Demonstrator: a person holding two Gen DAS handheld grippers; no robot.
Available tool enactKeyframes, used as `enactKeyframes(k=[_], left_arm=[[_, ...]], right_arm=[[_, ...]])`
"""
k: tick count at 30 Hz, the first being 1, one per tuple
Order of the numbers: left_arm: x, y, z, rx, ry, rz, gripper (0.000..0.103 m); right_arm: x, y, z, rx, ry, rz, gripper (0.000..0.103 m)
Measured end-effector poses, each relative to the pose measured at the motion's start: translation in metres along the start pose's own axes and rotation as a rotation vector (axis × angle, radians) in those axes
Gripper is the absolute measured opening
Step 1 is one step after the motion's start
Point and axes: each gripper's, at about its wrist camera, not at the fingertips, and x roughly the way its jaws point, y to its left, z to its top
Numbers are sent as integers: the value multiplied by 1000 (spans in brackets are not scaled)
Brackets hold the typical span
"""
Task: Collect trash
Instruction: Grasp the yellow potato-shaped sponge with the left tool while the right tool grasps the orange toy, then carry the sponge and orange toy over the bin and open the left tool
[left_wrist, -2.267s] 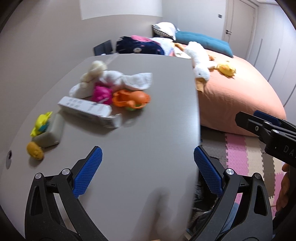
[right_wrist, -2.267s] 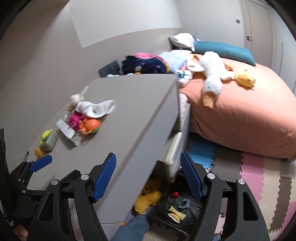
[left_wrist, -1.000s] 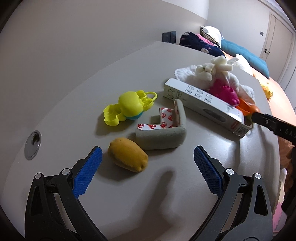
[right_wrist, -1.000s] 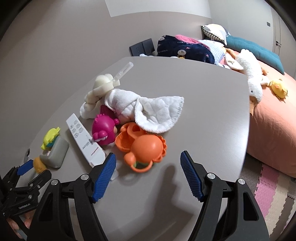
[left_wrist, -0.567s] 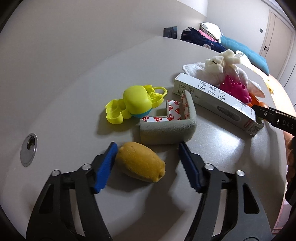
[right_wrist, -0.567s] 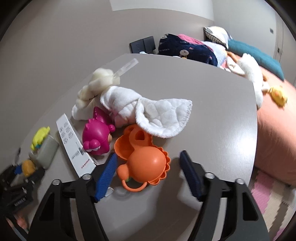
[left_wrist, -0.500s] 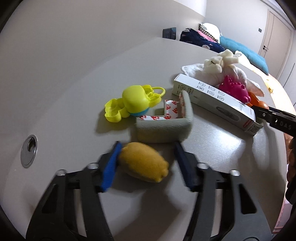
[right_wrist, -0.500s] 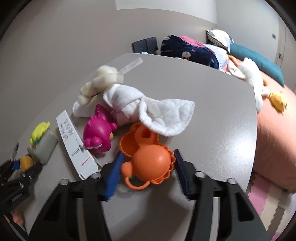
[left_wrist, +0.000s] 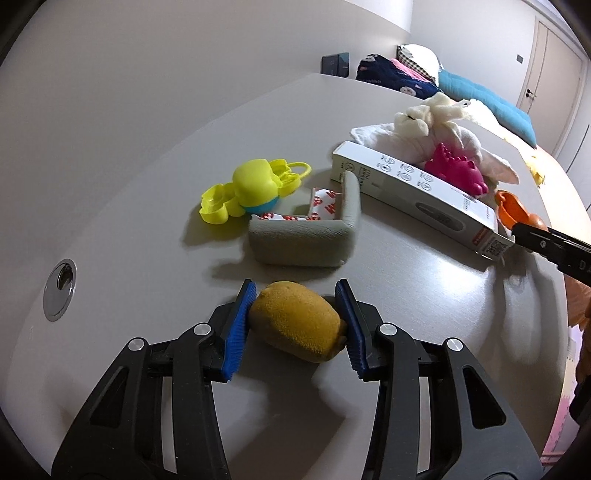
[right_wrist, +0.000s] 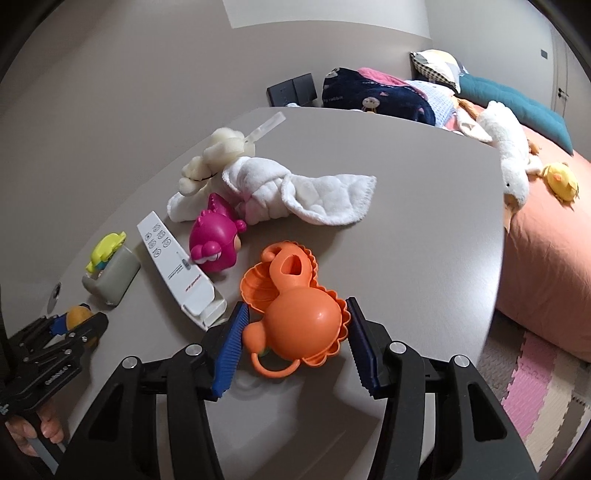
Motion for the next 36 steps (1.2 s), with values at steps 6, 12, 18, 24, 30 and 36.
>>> enactKeyframes(k=[6,12,18,24,30,36], left_arm=[[-19,-18,-2,5,-34,-26,44],[-38,-45,-4,34,-62,-49,44],[-54,-70,-10,57,-85,-78,44],[-67,-102,-17,99,-106,-109,44],[-73,-132,-21,150,-116,-139,44],[-78,-160,-27,197,-121,-166,44]], right_arm=[[-22,-9,-9,28,-26,13,54],[-46,-18,-14,34,-54,20,54],[-72,-28,-24,42,-83,24,54],[-95,-42,-37,57,-111,15,54],[-117,-62,-48,84,-141,2,54],[-133,-82,-60,108,-159,-22,54]])
